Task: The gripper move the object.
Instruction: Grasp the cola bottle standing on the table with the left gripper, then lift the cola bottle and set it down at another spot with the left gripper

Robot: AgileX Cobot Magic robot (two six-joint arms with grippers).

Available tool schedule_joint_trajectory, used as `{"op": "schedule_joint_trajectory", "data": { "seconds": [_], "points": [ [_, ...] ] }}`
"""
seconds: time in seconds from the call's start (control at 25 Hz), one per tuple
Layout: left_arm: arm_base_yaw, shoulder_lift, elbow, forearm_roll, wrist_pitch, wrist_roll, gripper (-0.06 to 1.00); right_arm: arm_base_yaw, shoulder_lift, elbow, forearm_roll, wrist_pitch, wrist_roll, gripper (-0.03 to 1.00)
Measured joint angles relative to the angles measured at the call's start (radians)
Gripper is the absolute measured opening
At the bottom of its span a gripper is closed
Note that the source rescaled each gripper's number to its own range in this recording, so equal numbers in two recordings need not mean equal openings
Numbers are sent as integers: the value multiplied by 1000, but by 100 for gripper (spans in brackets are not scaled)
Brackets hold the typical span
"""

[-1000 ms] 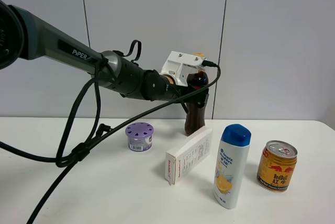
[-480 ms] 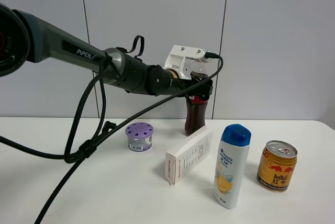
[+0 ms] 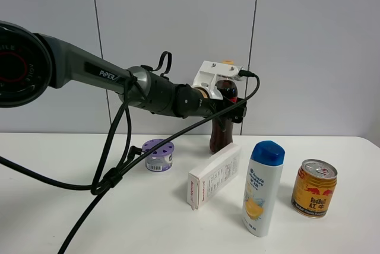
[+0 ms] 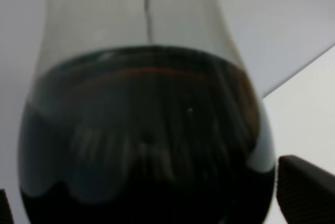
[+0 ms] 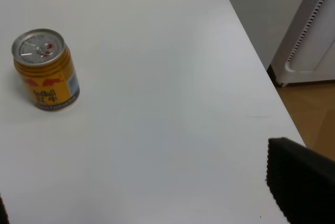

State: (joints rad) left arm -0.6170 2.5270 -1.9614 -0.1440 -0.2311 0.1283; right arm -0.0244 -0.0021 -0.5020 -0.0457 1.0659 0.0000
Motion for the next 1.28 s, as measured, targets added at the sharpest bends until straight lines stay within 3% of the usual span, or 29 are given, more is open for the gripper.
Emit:
{"op": "schedule_joint_trajectory", "data": {
  "seconds": [0.44, 0.52, 0.6, 0.76, 1.28],
  "points": [
    [0, 10, -2, 8, -4, 0, 100, 0, 0, 0, 0, 0, 0, 100],
    [0, 10, -2, 13, -4, 0, 94, 0, 0, 0, 0, 0, 0, 100],
    [0, 10, -2, 15, -4, 0, 72, 0, 0, 0, 0, 0, 0, 100],
    [0, 10, -2, 17, -6, -4, 0, 0, 0, 0, 0, 0, 0, 100],
    [0, -2, -3, 34, 18, -40, 1, 0, 0, 0, 0, 0, 0, 100]
  ]
}}
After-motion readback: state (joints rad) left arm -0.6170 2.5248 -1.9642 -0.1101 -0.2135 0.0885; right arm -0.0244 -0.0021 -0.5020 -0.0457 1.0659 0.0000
